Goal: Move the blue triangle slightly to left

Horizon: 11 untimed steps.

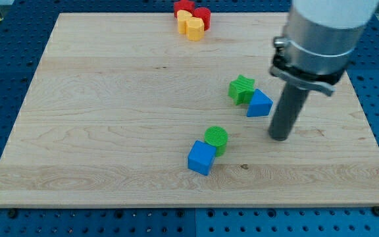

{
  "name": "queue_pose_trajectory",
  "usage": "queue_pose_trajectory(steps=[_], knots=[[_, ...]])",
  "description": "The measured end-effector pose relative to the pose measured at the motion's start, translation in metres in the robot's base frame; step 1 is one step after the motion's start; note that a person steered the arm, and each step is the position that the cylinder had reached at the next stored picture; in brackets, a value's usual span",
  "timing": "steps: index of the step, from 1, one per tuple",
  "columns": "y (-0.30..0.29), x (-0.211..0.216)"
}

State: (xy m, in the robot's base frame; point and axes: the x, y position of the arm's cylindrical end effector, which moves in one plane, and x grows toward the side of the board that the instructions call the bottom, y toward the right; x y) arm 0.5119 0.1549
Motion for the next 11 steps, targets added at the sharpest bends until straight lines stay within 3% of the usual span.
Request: queue_pose_trajectory(steps=[2,5,8,10,11], knots=[[0.027,-0.066],[-0.018,-0.066],[-0.008,-0.063],[0.028,0.050],[-0.006,0.103]])
